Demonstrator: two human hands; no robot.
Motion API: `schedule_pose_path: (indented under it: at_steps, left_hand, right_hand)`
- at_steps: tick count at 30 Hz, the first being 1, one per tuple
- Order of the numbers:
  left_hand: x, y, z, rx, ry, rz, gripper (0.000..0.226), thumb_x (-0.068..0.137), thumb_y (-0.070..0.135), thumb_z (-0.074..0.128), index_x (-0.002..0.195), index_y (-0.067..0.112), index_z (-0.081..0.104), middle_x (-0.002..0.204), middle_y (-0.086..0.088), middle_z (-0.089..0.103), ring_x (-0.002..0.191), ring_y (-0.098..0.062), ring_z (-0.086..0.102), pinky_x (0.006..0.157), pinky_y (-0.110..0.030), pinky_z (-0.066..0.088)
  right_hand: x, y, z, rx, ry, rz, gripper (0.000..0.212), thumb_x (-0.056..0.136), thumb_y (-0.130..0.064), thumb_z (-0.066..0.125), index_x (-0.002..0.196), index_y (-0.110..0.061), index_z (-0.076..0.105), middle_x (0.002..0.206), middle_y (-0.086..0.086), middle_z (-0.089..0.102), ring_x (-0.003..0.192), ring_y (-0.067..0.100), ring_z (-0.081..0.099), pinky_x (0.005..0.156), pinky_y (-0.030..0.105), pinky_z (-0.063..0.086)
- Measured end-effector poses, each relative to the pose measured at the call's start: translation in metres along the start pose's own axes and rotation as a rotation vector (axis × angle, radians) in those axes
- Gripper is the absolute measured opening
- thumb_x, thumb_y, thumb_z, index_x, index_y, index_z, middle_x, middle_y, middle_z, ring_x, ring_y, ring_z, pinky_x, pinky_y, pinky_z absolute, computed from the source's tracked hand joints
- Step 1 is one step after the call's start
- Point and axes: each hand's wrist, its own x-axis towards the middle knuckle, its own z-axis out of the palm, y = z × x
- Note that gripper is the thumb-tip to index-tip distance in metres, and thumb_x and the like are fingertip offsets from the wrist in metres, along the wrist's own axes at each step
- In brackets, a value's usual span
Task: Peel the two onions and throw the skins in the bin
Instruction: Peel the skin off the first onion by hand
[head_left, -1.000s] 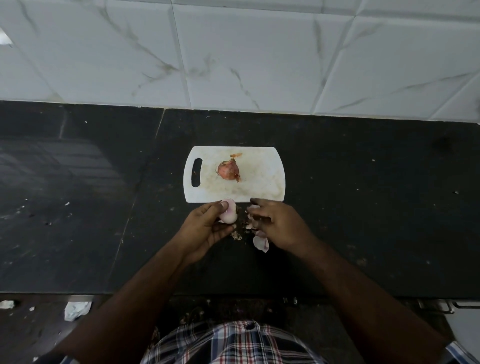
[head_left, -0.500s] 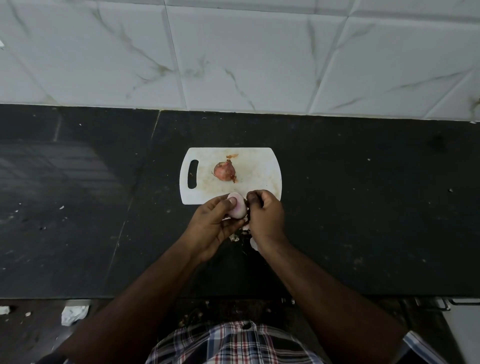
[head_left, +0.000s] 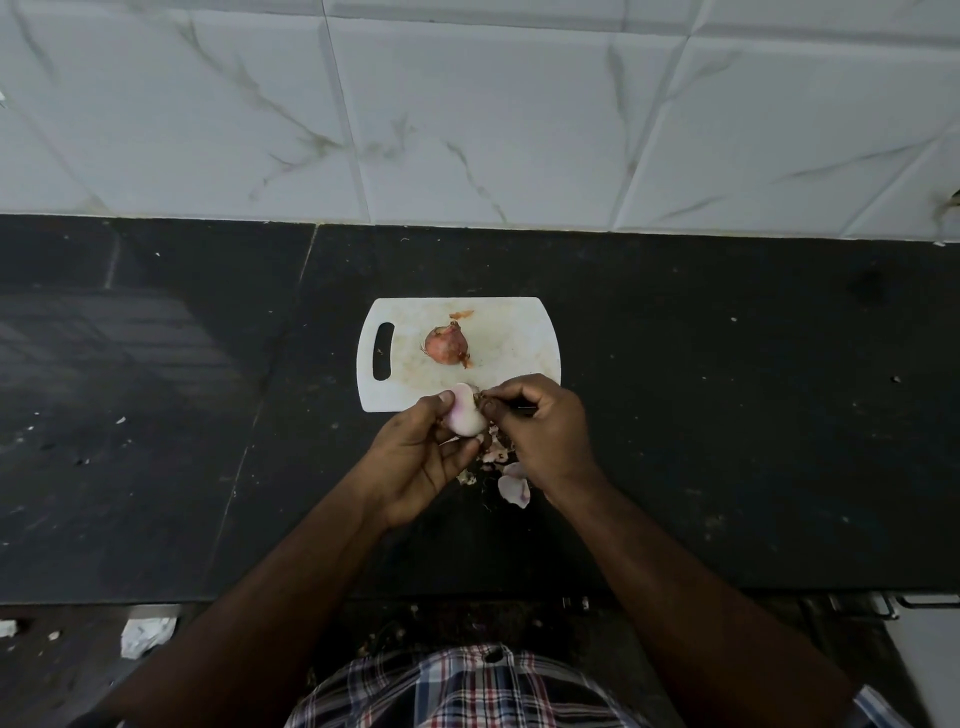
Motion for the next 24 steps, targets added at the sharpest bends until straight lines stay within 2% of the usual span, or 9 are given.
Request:
schedule_pose_path:
  at_steps: [3, 6, 9, 12, 14, 16, 18, 20, 24]
  left_hand:
    - [0.0, -0.003, 0.002, 0.03, -0.025, 0.053, 0.026, 0.101, 0.02, 0.051, 0.117, 0.005, 0.065, 0.1, -0.015, 0.072, 0.077, -0.018, 0.073, 0.067, -0.024, 0.061]
    - [0.002, -0.007, 0.005, 0.245, 0.033, 0.219, 0.024, 0.1, 0.011, 0.054, 0.121, 0.004, 0.062, 0.112, -0.019, 0.069, 0.091, -0.025, 0.072, 0.079, -0.032, 0.061]
    - [0.006, -0.005, -0.001, 0.379, 0.125, 0.324, 0.025, 0.097, 0.007, 0.06, 0.122, 0.005, 0.062, 0.118, -0.023, 0.067, 0.098, -0.03, 0.071, 0.092, -0.043, 0.058]
    - [0.005, 0.001, -0.013, 0.257, 0.082, 0.231, 0.03, 0.098, 0.008, 0.056, 0.128, 0.002, 0.059, 0.123, -0.021, 0.066, 0.102, -0.027, 0.071, 0.088, -0.037, 0.059]
    - [0.001, 0.003, -0.018, 0.144, 0.024, 0.162, 0.03, 0.1, 0.01, 0.052, 0.129, 0.002, 0.059, 0.12, -0.018, 0.068, 0.101, -0.025, 0.071, 0.082, -0.033, 0.06]
    - [-0.001, 0.004, -0.019, 0.086, -0.002, 0.125, 0.028, 0.101, 0.011, 0.049, 0.124, 0.004, 0.062, 0.112, -0.016, 0.071, 0.094, -0.023, 0.073, 0.075, -0.03, 0.061]
    - [-0.001, 0.003, -0.018, 0.067, -0.018, 0.1, 0.028, 0.1, 0.013, 0.048, 0.122, 0.006, 0.063, 0.107, -0.015, 0.072, 0.089, -0.022, 0.073, 0.073, -0.029, 0.061]
    - [0.0, 0.001, -0.018, 0.068, -0.038, 0.082, 0.03, 0.095, 0.015, 0.052, 0.122, 0.007, 0.063, 0.107, -0.015, 0.071, 0.089, -0.021, 0.072, 0.075, -0.029, 0.061]
    - [0.002, 0.0, -0.016, 0.078, -0.074, 0.089, 0.035, 0.094, 0.014, 0.055, 0.127, 0.005, 0.062, 0.112, -0.015, 0.069, 0.092, -0.023, 0.071, 0.078, -0.029, 0.061]
  right_hand:
    - [-0.001, 0.001, 0.002, -0.28, 0.095, -0.192, 0.005, 0.084, -0.011, 0.074, 0.082, -0.012, 0.07, 0.083, -0.003, 0.067, 0.079, 0.009, 0.061, 0.07, 0.012, 0.044]
    - [-0.004, 0.002, 0.004, -0.456, 0.103, -0.248, 0.005, 0.088, -0.008, 0.066, 0.083, -0.009, 0.064, 0.084, 0.001, 0.061, 0.079, 0.016, 0.057, 0.068, 0.024, 0.044]
    - [-0.006, -0.006, 0.003, -0.436, 0.0, -0.122, 0.007, 0.095, -0.01, 0.058, 0.089, -0.01, 0.062, 0.088, -0.002, 0.058, 0.082, 0.015, 0.055, 0.071, 0.027, 0.044]
    - [-0.005, -0.006, -0.006, -0.33, -0.082, 0.038, 0.009, 0.096, -0.012, 0.059, 0.093, -0.012, 0.068, 0.086, -0.005, 0.066, 0.083, 0.013, 0.064, 0.074, 0.033, 0.055]
    - [-0.004, -0.001, -0.014, -0.255, -0.12, 0.095, 0.014, 0.092, -0.007, 0.064, 0.096, -0.014, 0.075, 0.087, -0.006, 0.072, 0.084, 0.01, 0.07, 0.079, 0.039, 0.06]
    - [-0.004, 0.0, -0.018, -0.218, -0.166, 0.087, 0.024, 0.09, -0.002, 0.065, 0.104, -0.017, 0.077, 0.101, -0.007, 0.075, 0.096, 0.006, 0.07, 0.09, 0.037, 0.059]
    - [-0.004, -0.005, -0.016, -0.169, -0.193, 0.037, 0.029, 0.089, -0.008, 0.069, 0.115, -0.021, 0.074, 0.114, -0.01, 0.072, 0.108, 0.005, 0.066, 0.097, 0.031, 0.054]
    - [-0.002, -0.011, -0.012, -0.144, -0.212, -0.028, 0.028, 0.088, -0.016, 0.073, 0.116, -0.022, 0.074, 0.108, -0.013, 0.069, 0.106, 0.006, 0.065, 0.093, 0.027, 0.054]
    - [-0.001, -0.011, -0.001, -0.257, -0.093, -0.144, 0.01, 0.084, -0.011, 0.075, 0.093, -0.015, 0.076, 0.086, -0.013, 0.064, 0.088, 0.01, 0.064, 0.079, 0.024, 0.051]
